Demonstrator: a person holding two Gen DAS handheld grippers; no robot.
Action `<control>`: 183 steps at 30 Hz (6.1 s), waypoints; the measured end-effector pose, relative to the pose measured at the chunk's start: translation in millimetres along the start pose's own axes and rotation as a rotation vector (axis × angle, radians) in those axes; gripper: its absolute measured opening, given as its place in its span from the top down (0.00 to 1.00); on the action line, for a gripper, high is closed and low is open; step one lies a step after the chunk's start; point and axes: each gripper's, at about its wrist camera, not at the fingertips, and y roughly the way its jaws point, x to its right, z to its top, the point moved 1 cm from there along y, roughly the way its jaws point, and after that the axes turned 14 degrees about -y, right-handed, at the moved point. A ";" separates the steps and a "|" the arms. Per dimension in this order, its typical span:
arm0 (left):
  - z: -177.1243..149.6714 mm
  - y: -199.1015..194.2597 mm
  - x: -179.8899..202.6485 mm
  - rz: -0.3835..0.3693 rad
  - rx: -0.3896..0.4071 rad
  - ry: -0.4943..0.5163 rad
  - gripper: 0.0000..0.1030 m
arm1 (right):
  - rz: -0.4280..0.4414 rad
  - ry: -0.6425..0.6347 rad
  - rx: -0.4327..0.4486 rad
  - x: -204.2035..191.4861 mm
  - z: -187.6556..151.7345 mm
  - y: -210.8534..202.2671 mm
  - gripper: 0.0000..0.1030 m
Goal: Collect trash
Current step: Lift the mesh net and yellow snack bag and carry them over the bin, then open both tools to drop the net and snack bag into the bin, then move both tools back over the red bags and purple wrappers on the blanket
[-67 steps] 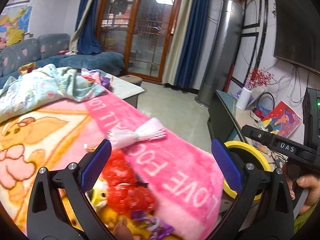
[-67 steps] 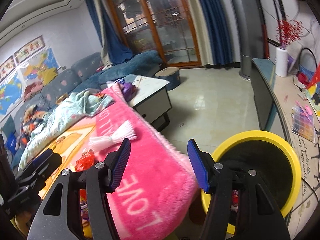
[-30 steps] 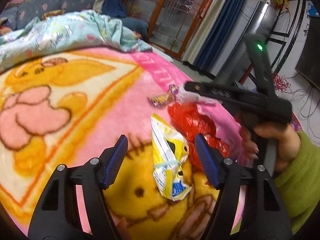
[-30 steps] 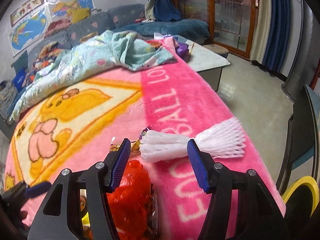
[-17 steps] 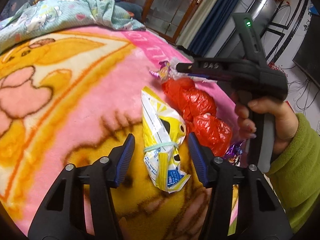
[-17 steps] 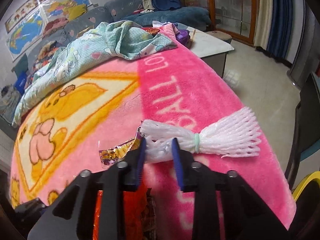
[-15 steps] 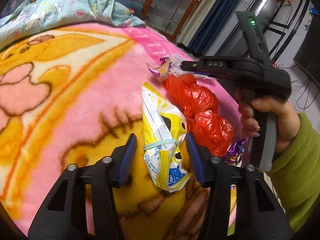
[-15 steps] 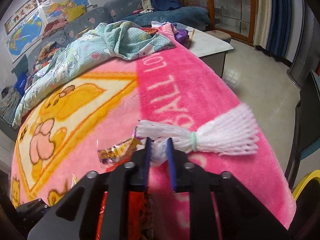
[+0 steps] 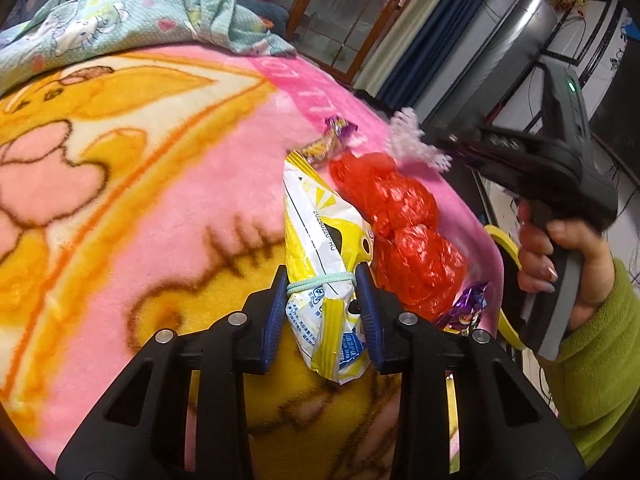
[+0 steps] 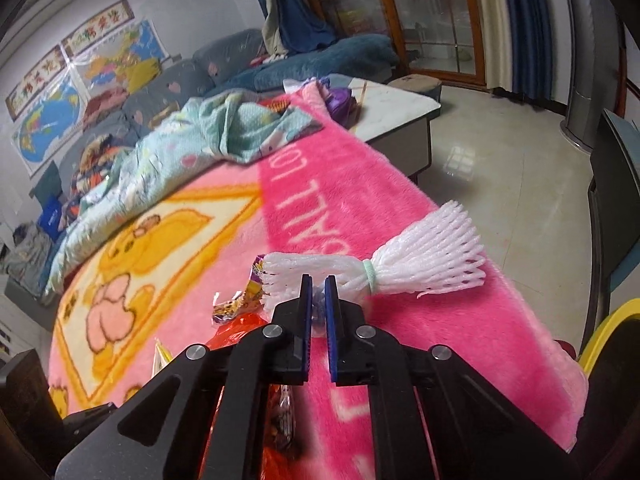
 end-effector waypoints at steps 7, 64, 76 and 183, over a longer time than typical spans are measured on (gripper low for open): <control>8.3 -18.8 -0.7 0.002 0.070 -0.014 0.74 | 0.009 0.013 0.050 4.0 -3.9 -31.3 0.94; -7.5 -28.2 167.7 -0.167 0.168 0.327 0.74 | -0.140 0.144 0.224 86.9 -65.1 -179.7 0.94; -19.5 -6.6 202.1 -0.210 0.136 0.389 0.74 | -0.213 0.242 0.234 127.8 -92.2 -199.3 0.94; -14.9 9.7 182.6 -0.099 0.229 0.305 0.11 | -0.339 0.191 0.185 103.8 -106.6 -194.8 0.27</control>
